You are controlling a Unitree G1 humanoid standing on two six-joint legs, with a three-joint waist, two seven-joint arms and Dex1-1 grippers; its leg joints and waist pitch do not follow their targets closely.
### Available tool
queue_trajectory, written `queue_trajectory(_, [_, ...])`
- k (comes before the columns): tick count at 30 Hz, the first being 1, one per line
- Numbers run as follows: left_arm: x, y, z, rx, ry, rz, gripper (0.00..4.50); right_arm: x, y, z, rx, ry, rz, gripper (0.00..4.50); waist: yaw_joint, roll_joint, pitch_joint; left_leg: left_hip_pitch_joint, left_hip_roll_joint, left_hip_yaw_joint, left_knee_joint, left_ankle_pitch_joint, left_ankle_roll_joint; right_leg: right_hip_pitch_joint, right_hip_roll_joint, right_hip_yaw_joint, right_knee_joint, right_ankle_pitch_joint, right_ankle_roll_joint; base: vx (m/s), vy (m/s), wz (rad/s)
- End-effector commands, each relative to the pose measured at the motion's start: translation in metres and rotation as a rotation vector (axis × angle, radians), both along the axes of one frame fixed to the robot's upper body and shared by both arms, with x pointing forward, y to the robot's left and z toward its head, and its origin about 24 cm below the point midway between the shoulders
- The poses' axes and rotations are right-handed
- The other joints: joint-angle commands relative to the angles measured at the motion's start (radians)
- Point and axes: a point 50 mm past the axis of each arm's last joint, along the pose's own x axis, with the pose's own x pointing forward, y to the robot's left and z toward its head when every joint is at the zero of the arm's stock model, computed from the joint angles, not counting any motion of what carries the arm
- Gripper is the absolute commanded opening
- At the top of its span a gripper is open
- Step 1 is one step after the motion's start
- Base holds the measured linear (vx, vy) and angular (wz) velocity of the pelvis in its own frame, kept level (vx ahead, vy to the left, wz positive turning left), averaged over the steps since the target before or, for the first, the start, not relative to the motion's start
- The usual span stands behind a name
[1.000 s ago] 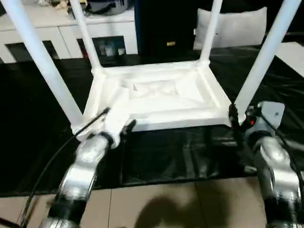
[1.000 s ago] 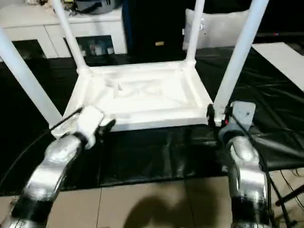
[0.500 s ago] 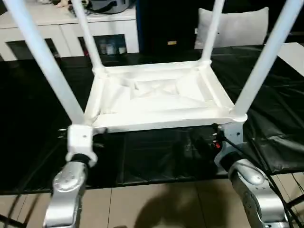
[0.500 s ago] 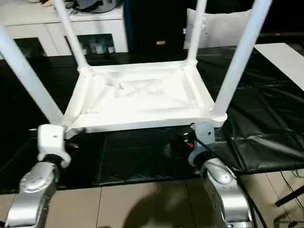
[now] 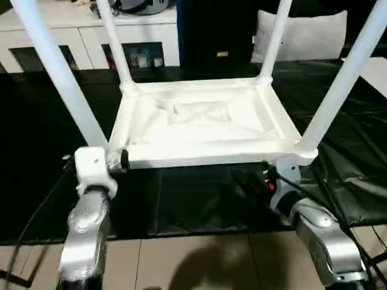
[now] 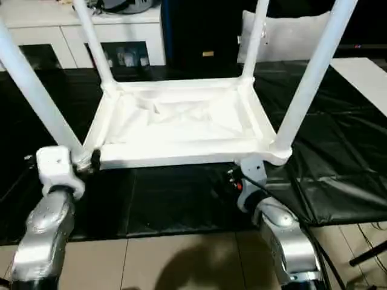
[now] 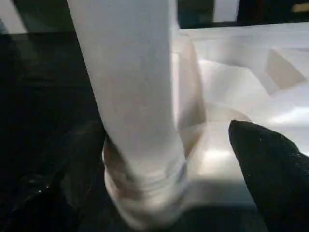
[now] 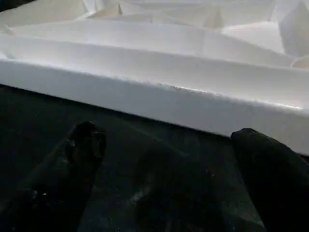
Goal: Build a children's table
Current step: Rotate table base
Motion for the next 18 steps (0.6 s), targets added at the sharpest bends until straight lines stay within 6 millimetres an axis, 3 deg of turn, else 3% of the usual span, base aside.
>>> queue_trajectory(1, [0.006, 0.007, 0.004, 0.010, -0.015, 0.040, 4.47, 0.003, -0.003, 0.002, -0.044, -0.019, -0.010, 4.50, 0.003, 0.007, -0.056, -0.006, 0.021, -0.004, -0.075, -0.214, 0.048, 0.056, -0.045, 0.044, -0.073, -0.343, -0.076, 0.000, 0.000, 0.00])
queue_trajectory(2, [0.009, 0.009, 0.005, 0.015, -0.010, 0.045, 4.47, 0.003, -0.003, 0.003, -0.036, -0.017, -0.004, 4.50, 0.002, 0.009, -0.056, -0.003, 0.021, -0.003, -0.075, -0.222, 0.046, 0.054, -0.043, 0.044, -0.077, -0.345, -0.074, 0.000, 0.000, 0.00])
queue_trajectory(3, [0.011, 0.012, 0.005, 0.018, -0.006, 0.055, 4.47, 0.003, -0.004, 0.002, -0.040, -0.007, -0.012, 4.50, 0.000, 0.004, -0.059, -0.003, 0.018, -0.004, -0.073, -0.221, 0.045, 0.057, -0.043, 0.044, -0.073, -0.334, -0.076, 0.000, 0.000, 0.00])
queue_trajectory(6, [0.018, 0.017, 0.006, 0.025, -0.001, 0.073, 4.47, 0.006, -0.010, -0.002, -0.082, 0.016, -0.048, 4.50, -0.004, 0.004, -0.062, -0.006, 0.017, -0.003, -0.070, -0.189, 0.050, 0.060, -0.043, 0.044, -0.068, -0.293, -0.092, 0.000, 0.000, 0.00])
queue_trajectory(13, [0.035, 0.021, 0.011, 0.005, -0.025, 0.001, 4.47, 0.022, -0.025, -0.005, -0.076, 0.061, -0.195, 4.50, -0.005, 0.003, -0.063, 0.000, 0.017, -0.002, -0.070, -0.201, 0.044, 0.058, -0.046, 0.044, -0.067, -0.318, -0.111, 0.000, 0.000, 0.00])
queue_trajectory(14, [0.037, 0.020, 0.011, -0.007, -0.023, -0.045, 4.47, 0.024, -0.026, -0.005, -0.065, 0.071, -0.196, 4.50, -0.004, -0.004, -0.063, 0.001, 0.016, -0.001, -0.069, -0.197, 0.047, 0.057, -0.047, 0.044, -0.069, -0.319, -0.111, 0.000, 0.000, 0.00])
queue_trajectory(16, [0.037, 0.016, 0.009, -0.041, -0.014, -0.167, 4.47, 0.029, -0.028, -0.005, -0.052, 0.080, -0.183, 4.50, -0.002, -0.001, -0.066, 0.000, 0.018, -0.002, -0.068, -0.171, 0.049, 0.057, -0.050, 0.046, -0.060, -0.286, -0.127, 0.000, 0.000, 0.00])
queue_trajectory(17, [0.034, 0.010, 0.010, -0.082, -0.011, -0.322, 4.47, 0.035, -0.031, -0.005, -0.037, 0.080, -0.184, 4.50, -0.003, -0.010, -0.066, 0.000, 0.019, 0.002, -0.067, -0.164, 0.052, 0.057, -0.050, 0.048, -0.059, -0.273, -0.138, 0.000, 0.000, 0.00])
queue_trajectory(18, [0.031, 0.007, 0.010, -0.100, -0.009, -0.392, 4.47, 0.038, -0.033, -0.005, -0.033, 0.079, -0.187, 4.50, 0.001, -0.007, -0.069, 0.002, 0.020, 0.001, -0.066, -0.156, 0.052, 0.057, -0.057, 0.049, -0.054, -0.269, -0.150, 0.000, 0.000, 0.00])
